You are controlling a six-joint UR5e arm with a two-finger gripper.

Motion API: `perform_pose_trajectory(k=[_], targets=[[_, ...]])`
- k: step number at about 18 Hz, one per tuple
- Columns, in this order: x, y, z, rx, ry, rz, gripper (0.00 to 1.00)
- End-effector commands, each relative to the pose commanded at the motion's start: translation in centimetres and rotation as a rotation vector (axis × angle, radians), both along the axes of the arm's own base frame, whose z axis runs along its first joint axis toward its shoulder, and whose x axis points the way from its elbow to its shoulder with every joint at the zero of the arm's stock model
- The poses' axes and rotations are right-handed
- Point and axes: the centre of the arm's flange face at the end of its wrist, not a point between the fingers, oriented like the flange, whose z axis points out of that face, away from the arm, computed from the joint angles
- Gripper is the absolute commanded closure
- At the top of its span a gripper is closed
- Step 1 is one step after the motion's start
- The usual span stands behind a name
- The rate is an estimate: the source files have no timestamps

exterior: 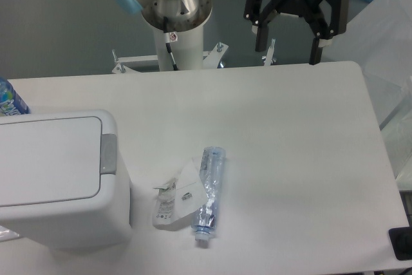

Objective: Open the trash can
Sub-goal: 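Move the open gripper down from above toward the trash can, then lower the open gripper beside the white trash can's lid edge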

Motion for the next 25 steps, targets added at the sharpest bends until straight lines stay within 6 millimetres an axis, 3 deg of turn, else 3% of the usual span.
perform_pose_trajectory(k=[7, 12, 18, 25], targets=[[0.9, 0.8, -0.4, 0.026, -0.079, 0.064, 0.00], [4.0, 5.2, -2.1, 0.113, -0.273, 0.262, 0.00], [8.3, 10.0, -5.8, 0.197, -0.466, 0.428, 0.00], [11.4, 16.5, -11.3, 0.132, -0.671, 0.529, 0.00]])
